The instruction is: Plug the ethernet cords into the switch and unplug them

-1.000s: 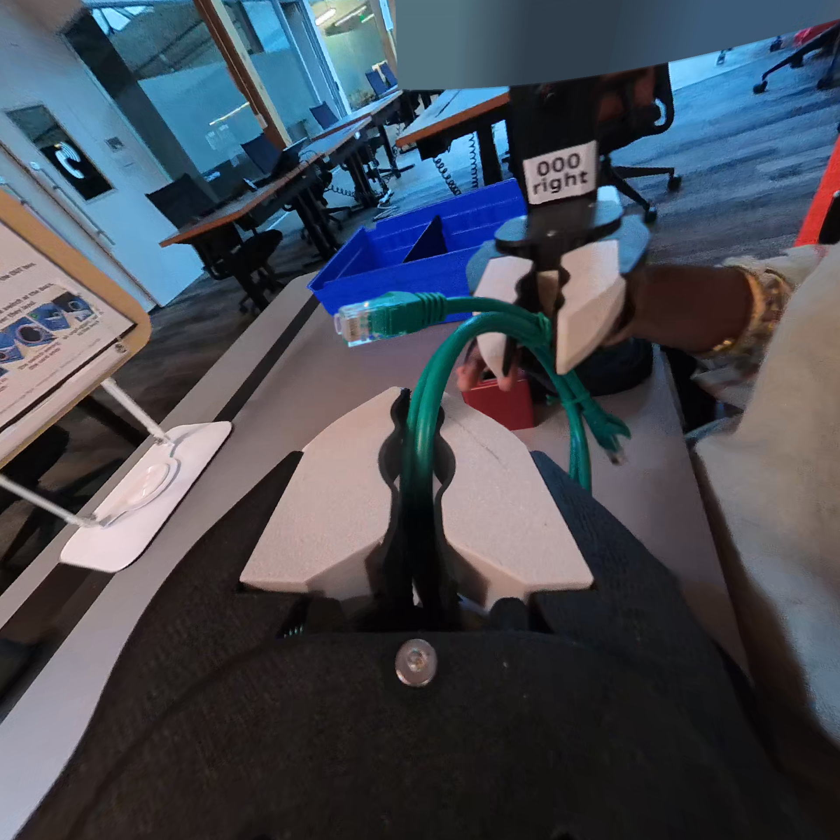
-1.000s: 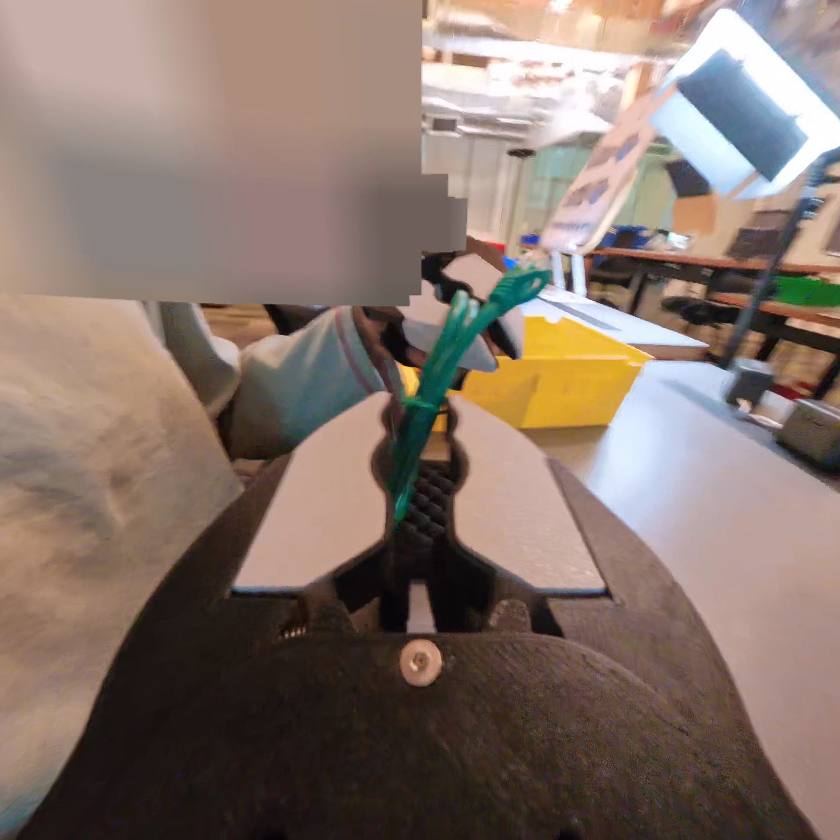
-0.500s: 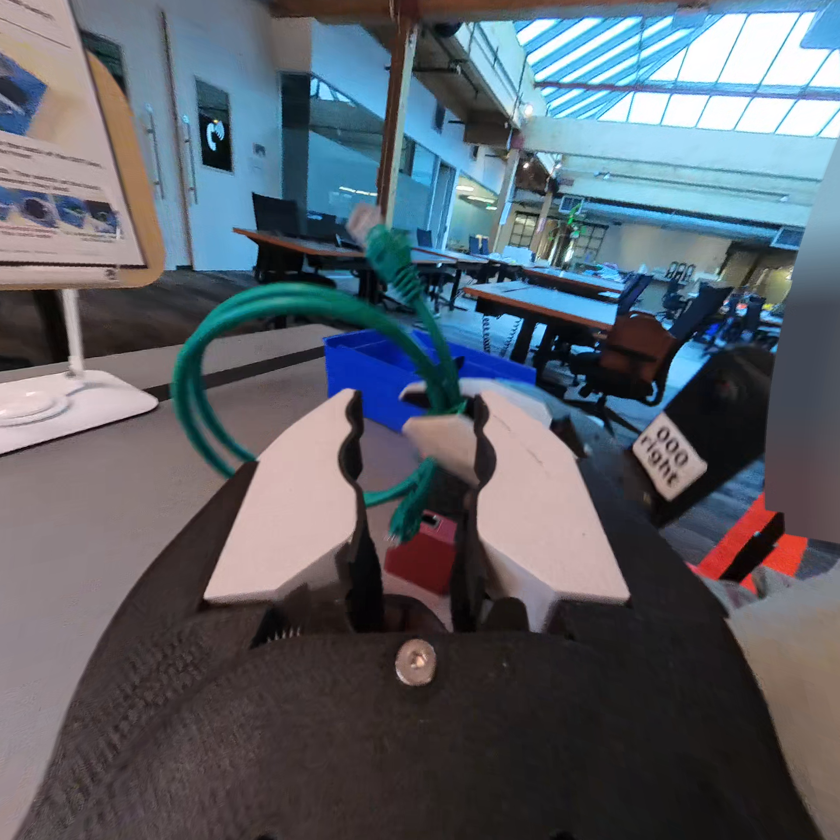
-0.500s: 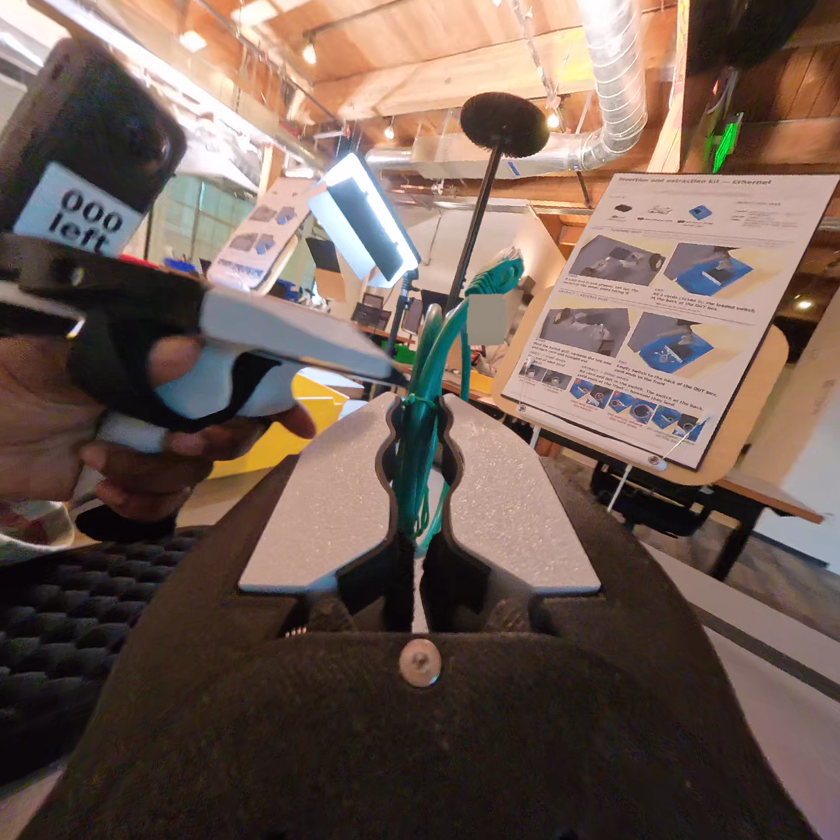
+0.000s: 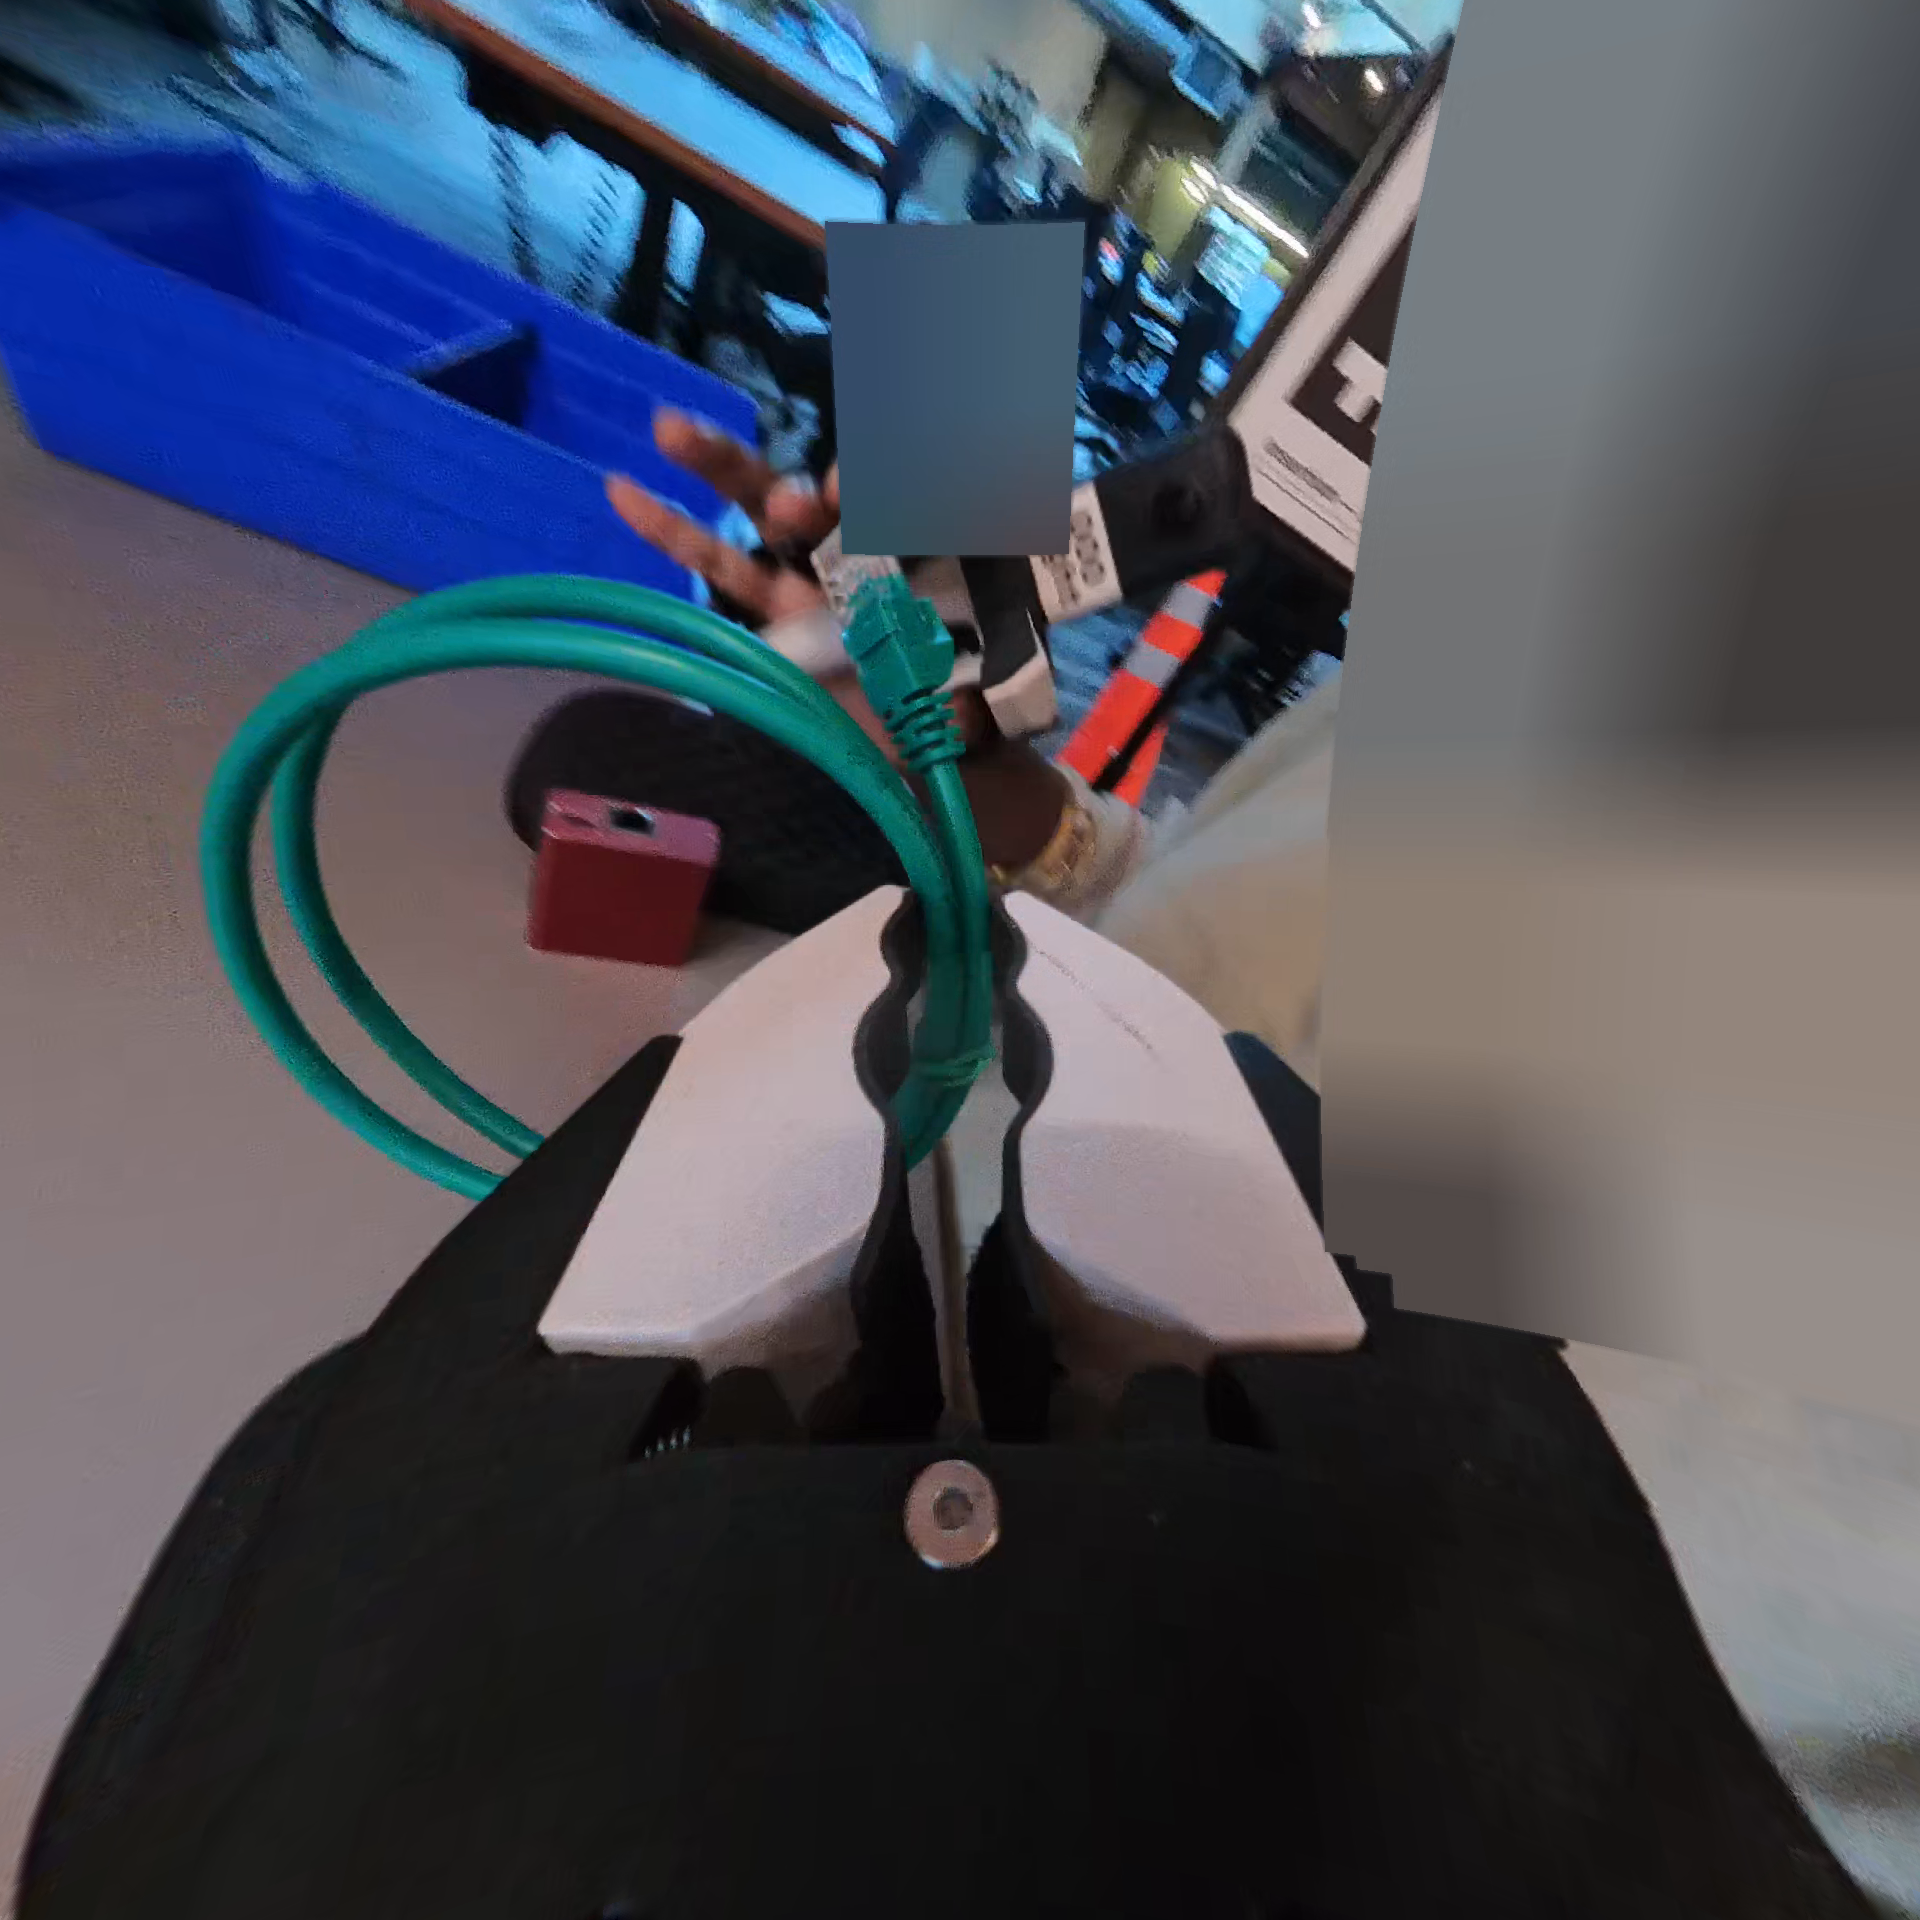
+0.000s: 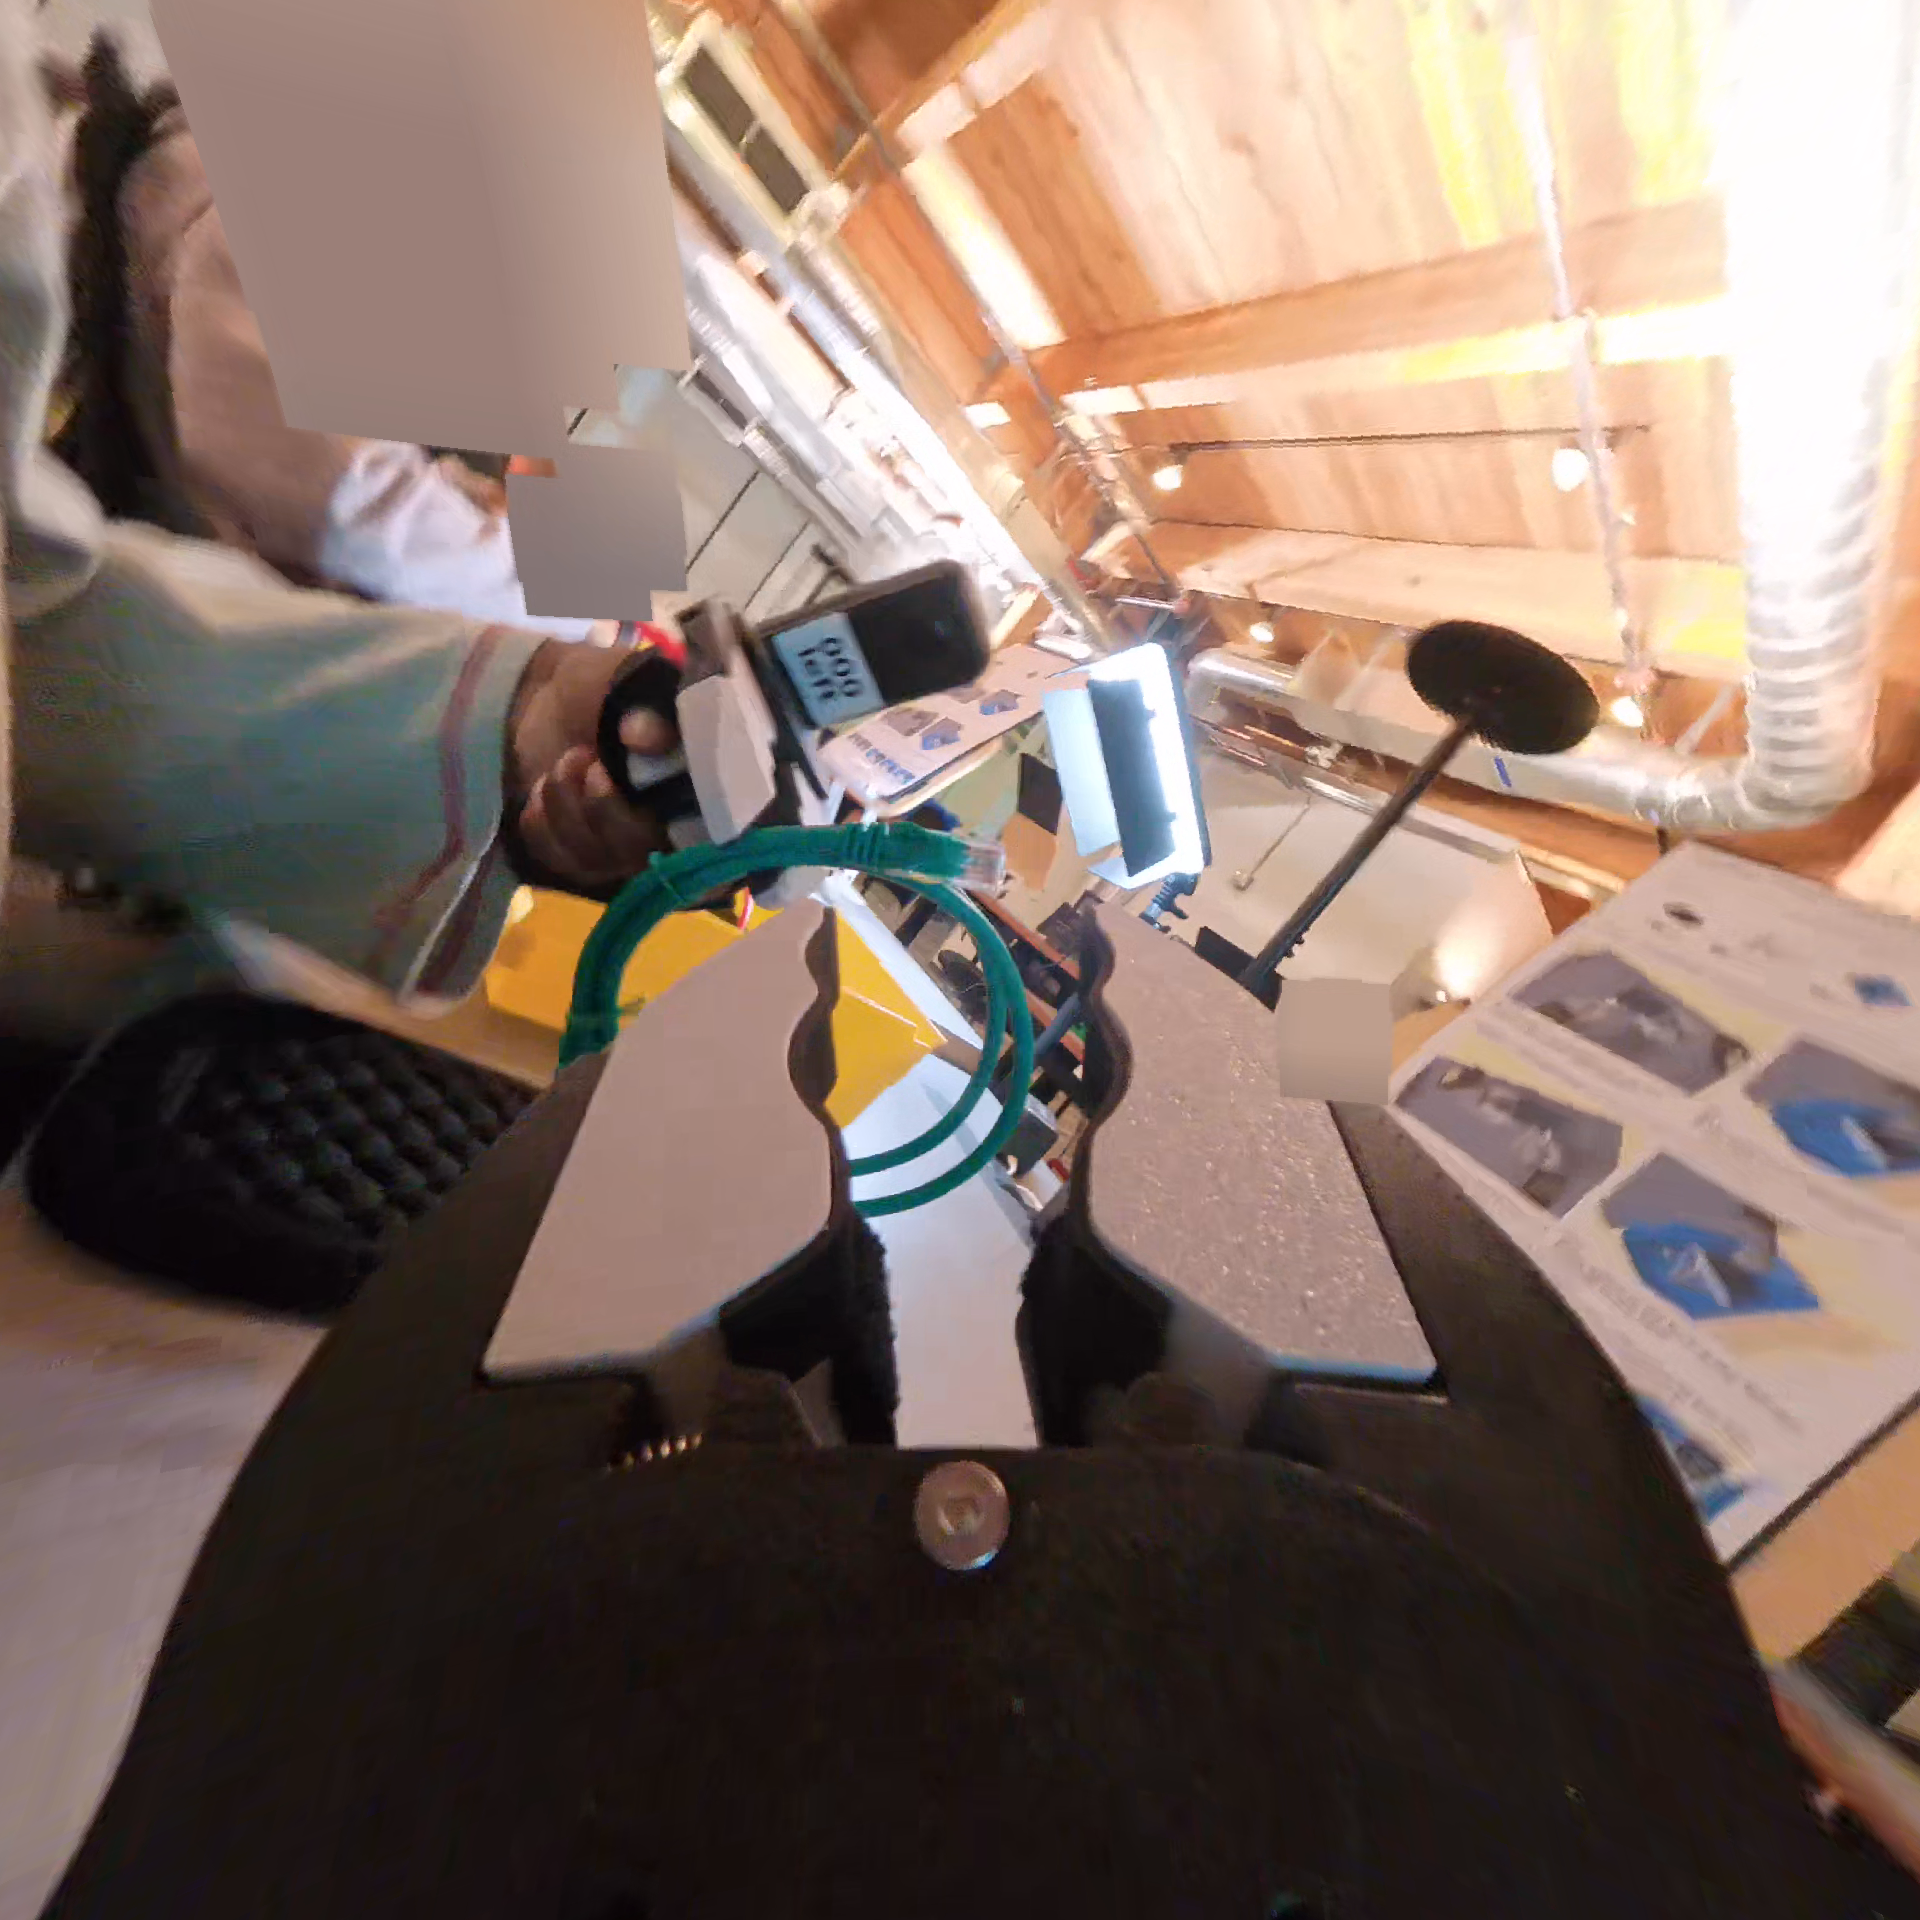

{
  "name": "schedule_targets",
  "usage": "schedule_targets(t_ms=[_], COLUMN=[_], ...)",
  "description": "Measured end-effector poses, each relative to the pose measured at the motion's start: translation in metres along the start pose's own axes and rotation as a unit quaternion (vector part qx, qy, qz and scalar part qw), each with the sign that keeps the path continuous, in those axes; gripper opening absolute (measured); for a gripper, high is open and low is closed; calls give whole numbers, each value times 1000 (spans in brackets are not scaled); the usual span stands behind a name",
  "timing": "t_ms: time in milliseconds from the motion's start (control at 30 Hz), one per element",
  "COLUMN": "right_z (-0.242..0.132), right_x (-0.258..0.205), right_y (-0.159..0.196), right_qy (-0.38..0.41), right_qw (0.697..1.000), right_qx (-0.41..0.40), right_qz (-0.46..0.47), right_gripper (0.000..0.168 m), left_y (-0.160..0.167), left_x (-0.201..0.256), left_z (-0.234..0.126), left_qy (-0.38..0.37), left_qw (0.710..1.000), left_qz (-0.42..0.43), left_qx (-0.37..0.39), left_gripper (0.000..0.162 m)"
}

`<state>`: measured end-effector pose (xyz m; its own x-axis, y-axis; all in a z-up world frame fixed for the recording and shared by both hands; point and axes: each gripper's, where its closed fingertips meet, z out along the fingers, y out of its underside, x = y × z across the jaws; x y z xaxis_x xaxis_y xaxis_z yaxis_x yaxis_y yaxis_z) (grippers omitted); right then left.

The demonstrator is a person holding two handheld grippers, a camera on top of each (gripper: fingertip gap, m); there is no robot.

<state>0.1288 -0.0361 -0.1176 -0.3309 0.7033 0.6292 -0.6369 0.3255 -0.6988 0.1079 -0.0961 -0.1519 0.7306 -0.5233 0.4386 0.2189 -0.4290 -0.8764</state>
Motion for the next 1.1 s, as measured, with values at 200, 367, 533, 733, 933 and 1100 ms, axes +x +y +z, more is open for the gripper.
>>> schedule_targets(t_ms=[200, 367, 533, 733, 933, 1100], right_z=[19, 29, 25, 21, 20, 20], right_x=[-31, -47, -45, -44, -55, -61], right_y=[-3, -4, 13, 53, 54, 48], right_qy=[-134, -213, -224, -178, -200, -214], right_qw=[982, 959, 959, 960, 943, 941], right_qx=[-45, -48, -112, -200, -164, -137], right_qz=[-123, -183, -132, 88, 209, 224], right_gripper=[50, 29, 16, 12, 12, 12], left_y=[21, 32, 21, -33, 13, 22], left_x=[19, 27, 10, -31, -22, -27], left_z=[4, 9, 3, -41, -6, 14], left_qy=[78, 100, 40, -275, -259, -232], left_qw=[995, 990, 997, 926, 887, 900], left_qz=[-18, -15, -9, 239, 373, 359], left_qx=[-65, -98, -59, 95, -91, -82], left_gripper=[12, 12, 22, 67, 61, 34])
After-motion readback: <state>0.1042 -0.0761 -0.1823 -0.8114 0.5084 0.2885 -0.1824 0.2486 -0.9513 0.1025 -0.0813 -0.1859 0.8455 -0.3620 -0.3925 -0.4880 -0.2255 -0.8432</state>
